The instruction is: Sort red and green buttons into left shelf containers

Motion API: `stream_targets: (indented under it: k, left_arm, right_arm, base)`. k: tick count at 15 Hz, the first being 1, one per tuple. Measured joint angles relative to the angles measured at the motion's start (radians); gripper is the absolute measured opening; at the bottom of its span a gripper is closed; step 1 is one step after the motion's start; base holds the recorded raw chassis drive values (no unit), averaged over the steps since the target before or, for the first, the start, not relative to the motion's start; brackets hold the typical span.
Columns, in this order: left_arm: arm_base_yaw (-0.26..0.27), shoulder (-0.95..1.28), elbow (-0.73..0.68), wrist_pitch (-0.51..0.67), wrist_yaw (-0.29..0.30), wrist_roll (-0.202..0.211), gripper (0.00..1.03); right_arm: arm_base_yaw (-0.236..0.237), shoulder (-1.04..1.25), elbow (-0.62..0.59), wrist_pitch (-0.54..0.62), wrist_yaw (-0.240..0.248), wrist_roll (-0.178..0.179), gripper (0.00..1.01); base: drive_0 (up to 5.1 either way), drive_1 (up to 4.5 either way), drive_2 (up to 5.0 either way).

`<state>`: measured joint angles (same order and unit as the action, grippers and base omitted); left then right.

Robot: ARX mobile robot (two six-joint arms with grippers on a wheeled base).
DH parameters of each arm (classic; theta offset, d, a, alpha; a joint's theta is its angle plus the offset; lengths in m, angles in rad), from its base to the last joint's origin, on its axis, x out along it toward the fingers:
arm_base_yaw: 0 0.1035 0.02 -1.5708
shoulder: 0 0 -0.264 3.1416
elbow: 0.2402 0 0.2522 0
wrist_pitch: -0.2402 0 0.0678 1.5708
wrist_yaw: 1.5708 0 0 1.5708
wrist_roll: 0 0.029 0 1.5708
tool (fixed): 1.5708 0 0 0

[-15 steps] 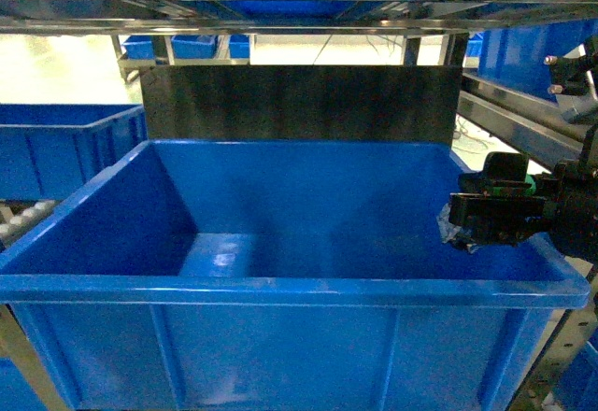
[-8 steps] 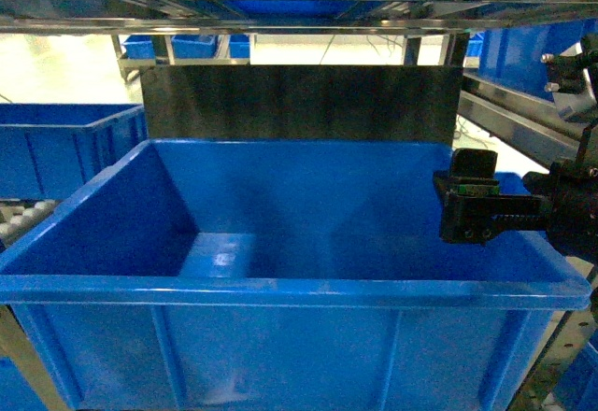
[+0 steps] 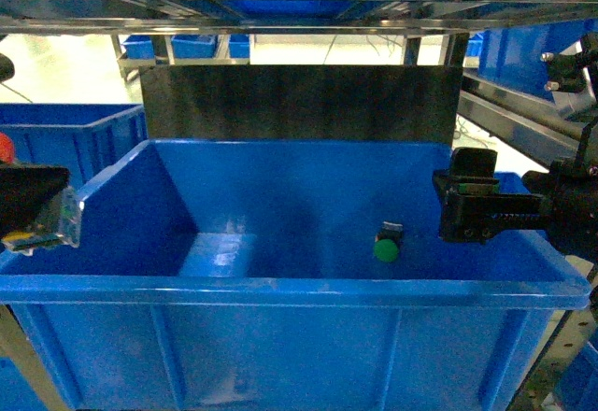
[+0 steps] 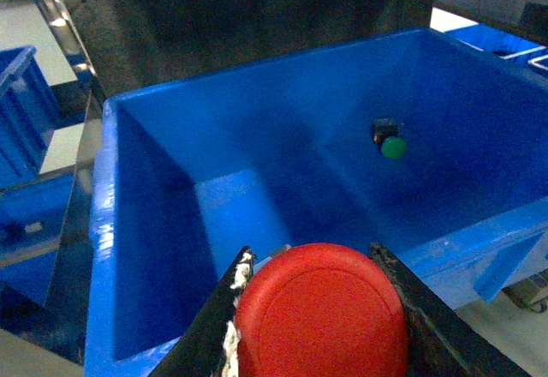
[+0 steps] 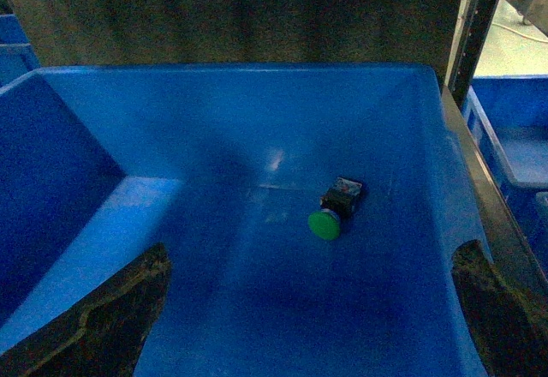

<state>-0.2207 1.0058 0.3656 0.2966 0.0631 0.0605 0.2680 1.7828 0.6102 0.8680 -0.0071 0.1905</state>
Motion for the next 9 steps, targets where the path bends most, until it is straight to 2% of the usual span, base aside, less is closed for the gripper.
stream_targets:
  k: [5, 6, 7, 9]
  left_arm:
    - [-0.014, 0.047, 0.037, 0.012, -0.015, 0.000, 0.32]
    - [-0.034, 0.116, 0.059, 0.074, -0.021, -0.003, 0.32]
    - [-0.093, 0.273, 0.122, 0.131, -0.042, -0.027, 0.32]
    - [-0.098, 0.352, 0.161, 0.169, -0.050, -0.027, 0.32]
  right_arm:
    - [0.000, 0.000, 0.000, 0.000, 0.000, 0.000, 0.98]
    - [0.000, 0.000, 0.000, 0.000, 0.000, 0.000, 0.98]
    - [0.000, 0.000, 0.001, 0.000, 0.000, 0.000, 0.98]
    - [0.000, 0.000, 0.001, 0.000, 0.000, 0.000, 0.98]
  base:
    - [0.0, 0.00, 0.0]
    - [0.0, 0.00, 0.0]
    - [0.0, 0.00, 0.0]
    - [0.0, 0.00, 0.0]
